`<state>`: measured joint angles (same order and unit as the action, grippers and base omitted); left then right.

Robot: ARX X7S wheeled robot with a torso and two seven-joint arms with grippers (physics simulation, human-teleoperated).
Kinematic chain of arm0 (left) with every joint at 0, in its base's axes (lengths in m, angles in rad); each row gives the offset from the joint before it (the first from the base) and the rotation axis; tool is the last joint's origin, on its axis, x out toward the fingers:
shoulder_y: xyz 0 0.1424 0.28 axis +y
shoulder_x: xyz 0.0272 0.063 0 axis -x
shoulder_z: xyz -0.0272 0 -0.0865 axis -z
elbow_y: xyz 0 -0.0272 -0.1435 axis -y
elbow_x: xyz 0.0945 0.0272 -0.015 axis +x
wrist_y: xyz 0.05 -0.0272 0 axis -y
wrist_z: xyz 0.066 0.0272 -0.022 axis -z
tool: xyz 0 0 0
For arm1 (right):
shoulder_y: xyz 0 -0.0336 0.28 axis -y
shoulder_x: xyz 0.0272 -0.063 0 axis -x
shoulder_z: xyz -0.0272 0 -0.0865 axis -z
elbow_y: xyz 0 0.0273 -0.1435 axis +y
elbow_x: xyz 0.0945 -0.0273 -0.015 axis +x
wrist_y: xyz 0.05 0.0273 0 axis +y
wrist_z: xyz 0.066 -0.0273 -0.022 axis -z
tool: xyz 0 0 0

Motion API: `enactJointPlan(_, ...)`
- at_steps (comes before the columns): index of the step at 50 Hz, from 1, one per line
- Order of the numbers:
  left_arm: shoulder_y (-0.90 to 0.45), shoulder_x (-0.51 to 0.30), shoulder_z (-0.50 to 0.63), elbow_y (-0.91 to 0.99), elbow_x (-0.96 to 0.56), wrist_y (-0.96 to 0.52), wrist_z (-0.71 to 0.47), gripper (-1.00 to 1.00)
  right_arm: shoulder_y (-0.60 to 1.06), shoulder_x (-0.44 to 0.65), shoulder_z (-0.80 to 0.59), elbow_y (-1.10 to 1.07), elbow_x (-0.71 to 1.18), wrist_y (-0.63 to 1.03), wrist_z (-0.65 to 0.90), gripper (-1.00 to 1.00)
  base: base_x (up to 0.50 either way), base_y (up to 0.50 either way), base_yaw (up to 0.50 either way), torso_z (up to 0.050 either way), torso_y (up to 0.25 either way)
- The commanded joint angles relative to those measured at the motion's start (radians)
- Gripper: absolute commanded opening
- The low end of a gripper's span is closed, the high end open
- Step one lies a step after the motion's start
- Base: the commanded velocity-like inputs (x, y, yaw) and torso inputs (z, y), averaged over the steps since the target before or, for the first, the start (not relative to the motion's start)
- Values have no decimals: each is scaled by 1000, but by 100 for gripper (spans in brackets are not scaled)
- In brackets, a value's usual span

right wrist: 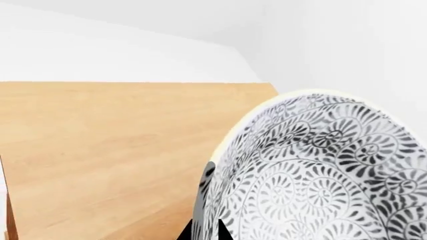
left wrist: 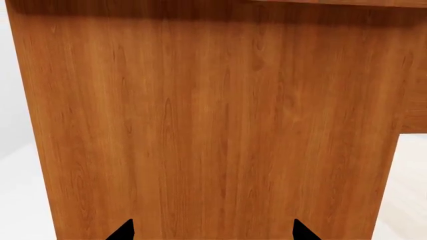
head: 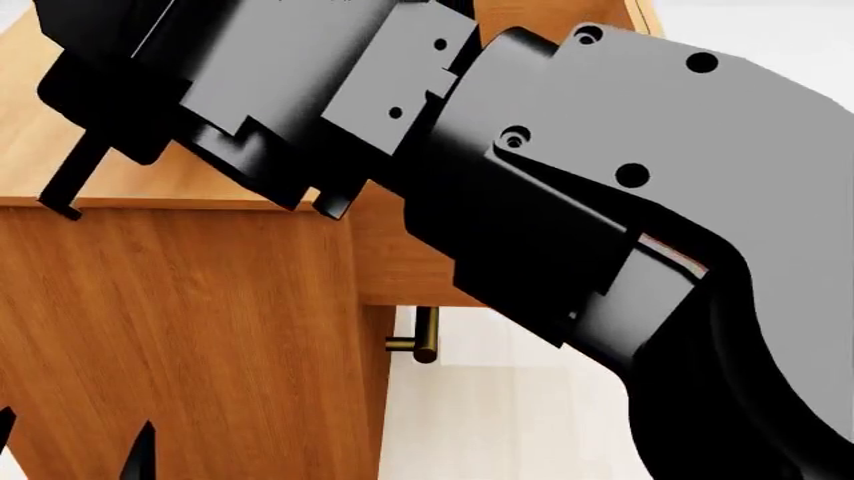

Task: Put the bowl on top of the cabinet.

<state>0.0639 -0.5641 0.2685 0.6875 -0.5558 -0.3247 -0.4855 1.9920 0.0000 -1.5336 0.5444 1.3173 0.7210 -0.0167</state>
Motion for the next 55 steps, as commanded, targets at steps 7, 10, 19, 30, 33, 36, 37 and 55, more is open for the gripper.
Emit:
enactJointPlan(7, 2, -4, 2, 4, -3, 2, -1, 100, 4, 0, -23, -15, -31, 4, -23, 100, 0, 0, 0, 0, 0)
enactJointPlan(10, 3, -3, 8, 4, 2, 3, 0, 100, 11, 0, -23, -16, -29, 5, -25, 100, 0, 0, 0, 0, 0)
enactJointPlan(19, 3, -4, 13, 6, 7, 4, -2, 100, 38, 0, -23, -24, -24, 19, -18, 100, 0, 0, 0, 0, 0)
enactJointPlan(30, 0, -2, 24, 0, 15, 6, 1, 100, 51, 0, -23, -28, -32, 22, -18, 100, 0, 0, 0, 0, 0)
enactJointPlan(33, -3, -2, 23, -5, 13, 7, 3, 100, 57, 0, -22, -29, -34, 23, -19, 100, 0, 0, 0, 0, 0)
enactJointPlan(36, -6, -3, 19, -10, 11, 7, 2, 100, 73, 0, -23, -34, -30, 24, -23, 100, 0, 0, 0, 0, 0)
enactJointPlan(37, -6, -3, 18, -9, 11, 7, 1, 100, 75, 0, -23, -36, -29, 24, -22, 100, 0, 0, 0, 0, 0)
enactJointPlan(55, 1, -6, 24, -2, 18, 11, -6, 100, 336, 0, -19, -115, -106, 160, -62, 100, 0, 0, 0, 0, 0)
